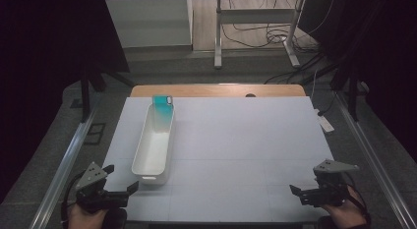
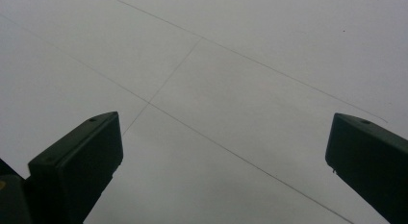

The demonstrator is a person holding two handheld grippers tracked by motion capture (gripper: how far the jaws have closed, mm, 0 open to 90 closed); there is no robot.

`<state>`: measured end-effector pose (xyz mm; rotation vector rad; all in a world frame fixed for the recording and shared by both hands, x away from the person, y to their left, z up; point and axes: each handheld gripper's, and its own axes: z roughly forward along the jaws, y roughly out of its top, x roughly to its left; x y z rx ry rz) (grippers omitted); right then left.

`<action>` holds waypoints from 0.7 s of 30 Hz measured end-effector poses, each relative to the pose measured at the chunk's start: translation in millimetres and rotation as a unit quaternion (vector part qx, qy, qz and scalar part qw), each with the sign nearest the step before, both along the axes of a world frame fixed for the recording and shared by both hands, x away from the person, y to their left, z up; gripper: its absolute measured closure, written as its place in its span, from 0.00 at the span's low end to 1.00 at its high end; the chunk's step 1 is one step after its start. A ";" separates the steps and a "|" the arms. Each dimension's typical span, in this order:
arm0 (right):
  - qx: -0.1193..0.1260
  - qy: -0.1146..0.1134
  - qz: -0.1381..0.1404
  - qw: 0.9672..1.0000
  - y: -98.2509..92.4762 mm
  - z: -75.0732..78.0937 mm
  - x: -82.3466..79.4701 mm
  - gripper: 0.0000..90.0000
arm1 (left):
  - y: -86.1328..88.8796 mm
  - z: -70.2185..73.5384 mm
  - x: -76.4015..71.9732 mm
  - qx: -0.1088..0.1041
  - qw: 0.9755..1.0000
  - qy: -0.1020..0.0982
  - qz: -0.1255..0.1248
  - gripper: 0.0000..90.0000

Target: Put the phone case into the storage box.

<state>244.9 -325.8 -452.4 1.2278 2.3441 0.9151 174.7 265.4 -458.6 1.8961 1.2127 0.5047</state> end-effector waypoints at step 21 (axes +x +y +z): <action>-0.002 0.002 0.000 1.000 0.4 -0.2 0.2 0.00 | -6.8 -4.9 0.2 0.038 0.999 0.018 0.004 0.00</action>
